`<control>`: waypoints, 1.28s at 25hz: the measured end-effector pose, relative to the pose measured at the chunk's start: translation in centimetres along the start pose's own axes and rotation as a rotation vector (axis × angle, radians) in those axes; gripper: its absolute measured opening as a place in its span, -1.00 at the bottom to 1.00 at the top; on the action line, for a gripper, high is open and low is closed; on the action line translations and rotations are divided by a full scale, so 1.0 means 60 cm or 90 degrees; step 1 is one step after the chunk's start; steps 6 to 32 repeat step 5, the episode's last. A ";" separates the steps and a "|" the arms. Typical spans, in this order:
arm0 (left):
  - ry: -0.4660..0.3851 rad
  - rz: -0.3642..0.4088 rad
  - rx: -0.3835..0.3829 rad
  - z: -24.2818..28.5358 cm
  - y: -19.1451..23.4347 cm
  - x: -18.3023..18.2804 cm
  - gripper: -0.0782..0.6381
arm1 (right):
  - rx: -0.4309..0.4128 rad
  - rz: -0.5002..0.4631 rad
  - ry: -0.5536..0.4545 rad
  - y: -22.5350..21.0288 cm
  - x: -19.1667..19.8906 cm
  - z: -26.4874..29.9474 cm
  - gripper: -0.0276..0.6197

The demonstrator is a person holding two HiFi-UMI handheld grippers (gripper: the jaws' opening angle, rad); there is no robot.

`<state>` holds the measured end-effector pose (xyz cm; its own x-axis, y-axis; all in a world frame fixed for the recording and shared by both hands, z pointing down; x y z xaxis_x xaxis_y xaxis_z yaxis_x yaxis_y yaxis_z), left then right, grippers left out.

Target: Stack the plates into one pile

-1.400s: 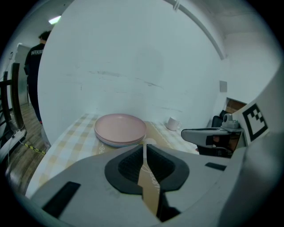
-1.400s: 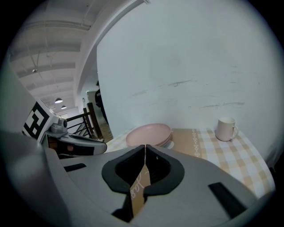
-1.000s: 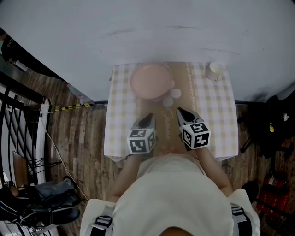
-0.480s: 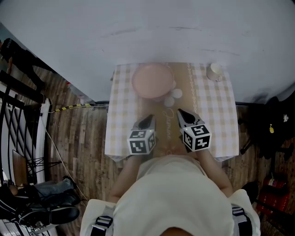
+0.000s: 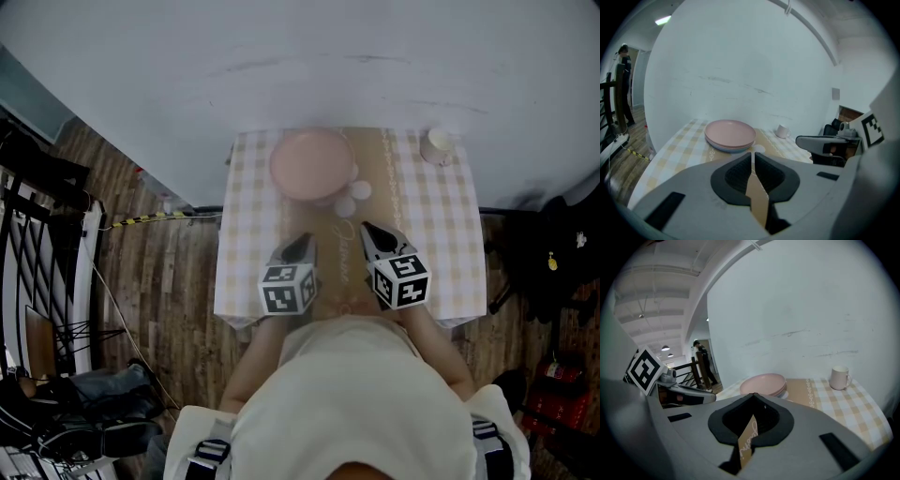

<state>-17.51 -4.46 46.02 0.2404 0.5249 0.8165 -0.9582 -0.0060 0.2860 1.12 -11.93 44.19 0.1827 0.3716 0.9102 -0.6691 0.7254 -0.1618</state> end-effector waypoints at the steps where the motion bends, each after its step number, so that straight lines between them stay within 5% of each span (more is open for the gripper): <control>1: 0.000 -0.001 0.000 0.000 0.000 0.000 -0.72 | 0.000 0.000 -0.002 0.000 0.000 0.000 -0.92; 32: -0.005 -0.003 0.000 0.000 0.001 -0.002 -0.72 | 0.002 -0.001 -0.007 -0.001 0.000 -0.002 -0.91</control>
Point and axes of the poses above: the fingertips, and each gripper's own axes: z forward along the fingers, y to its left, x out of its underside, the point moved 9 cm from there along -z, backward along the fingers
